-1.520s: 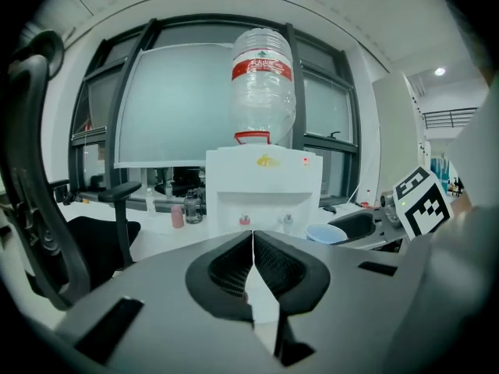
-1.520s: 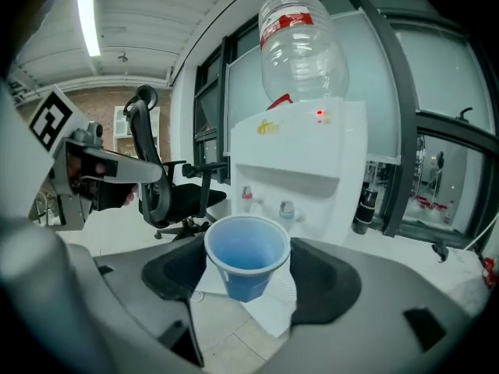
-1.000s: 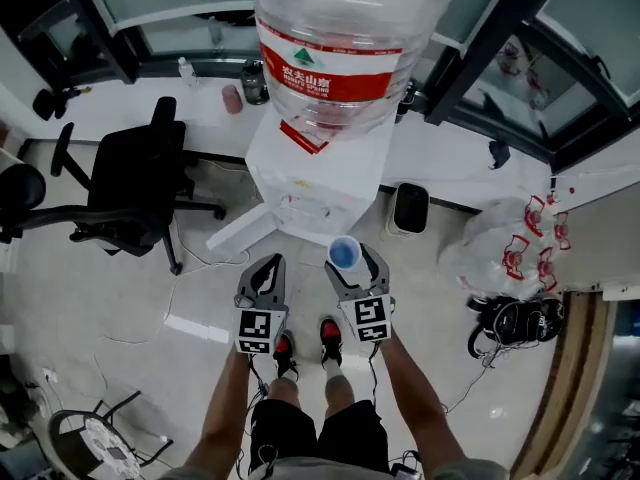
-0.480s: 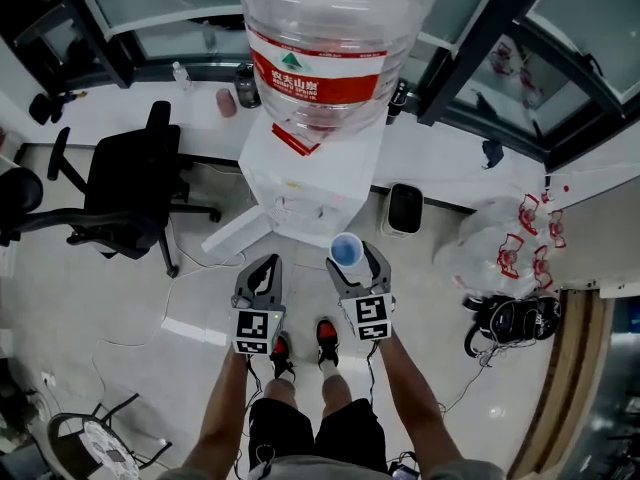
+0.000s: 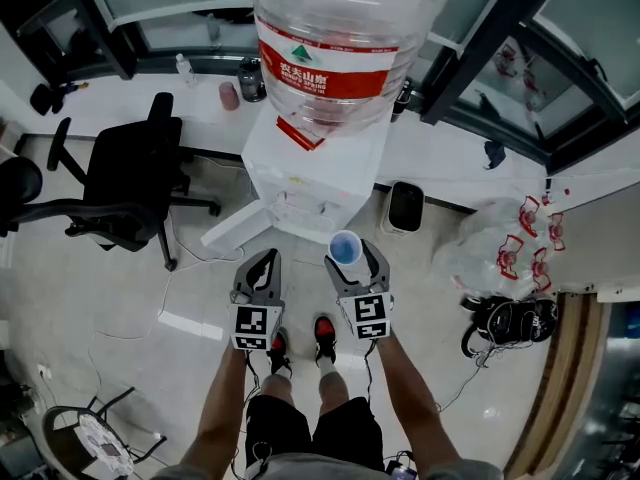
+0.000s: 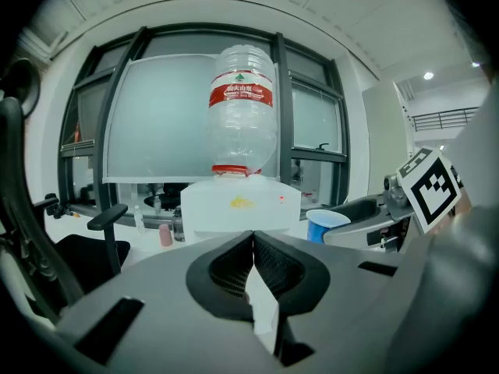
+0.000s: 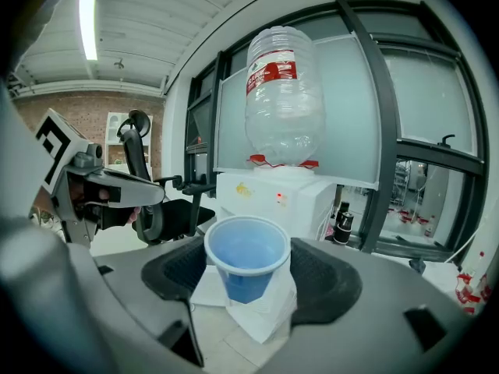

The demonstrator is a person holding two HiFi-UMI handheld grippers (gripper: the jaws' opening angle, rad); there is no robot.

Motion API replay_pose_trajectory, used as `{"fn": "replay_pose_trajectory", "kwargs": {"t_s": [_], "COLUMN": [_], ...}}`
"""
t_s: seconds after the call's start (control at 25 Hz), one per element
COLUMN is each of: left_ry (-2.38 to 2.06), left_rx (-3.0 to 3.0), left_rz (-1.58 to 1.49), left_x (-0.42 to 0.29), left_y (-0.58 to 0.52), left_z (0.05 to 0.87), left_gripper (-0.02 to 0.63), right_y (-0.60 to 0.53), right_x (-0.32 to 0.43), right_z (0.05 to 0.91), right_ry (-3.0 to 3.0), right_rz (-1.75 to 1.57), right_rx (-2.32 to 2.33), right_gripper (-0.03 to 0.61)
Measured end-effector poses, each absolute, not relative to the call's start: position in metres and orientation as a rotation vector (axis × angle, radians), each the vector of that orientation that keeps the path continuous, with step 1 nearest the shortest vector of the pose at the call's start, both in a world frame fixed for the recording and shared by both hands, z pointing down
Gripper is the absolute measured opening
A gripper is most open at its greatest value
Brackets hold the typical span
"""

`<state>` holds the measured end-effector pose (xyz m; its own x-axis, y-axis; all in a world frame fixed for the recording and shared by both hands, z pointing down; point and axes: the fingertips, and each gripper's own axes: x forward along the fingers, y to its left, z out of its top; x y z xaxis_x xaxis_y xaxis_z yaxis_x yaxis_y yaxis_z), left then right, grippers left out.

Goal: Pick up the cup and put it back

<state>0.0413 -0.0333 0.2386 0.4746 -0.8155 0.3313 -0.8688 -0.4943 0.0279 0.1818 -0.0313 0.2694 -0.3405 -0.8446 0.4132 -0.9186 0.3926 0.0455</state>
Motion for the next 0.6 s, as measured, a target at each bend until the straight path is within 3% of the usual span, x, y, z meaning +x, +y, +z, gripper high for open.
{"fn": "replay_pose_trajectory", "kwargs": {"t_s": [0.6], "left_ry": [-1.484], "left_rx": [2.480], "left_rz": [0.401], "left_x": [0.021], "left_y": [-0.040], "left_z": [0.274], "left_gripper": [0.025], "right_y": [-0.034], "right_x": [0.147], "right_z": [0.310], "right_ry": [-2.318], "right_rz": [0.291], "right_rx": [1.447], "right_gripper": [0.344]}}
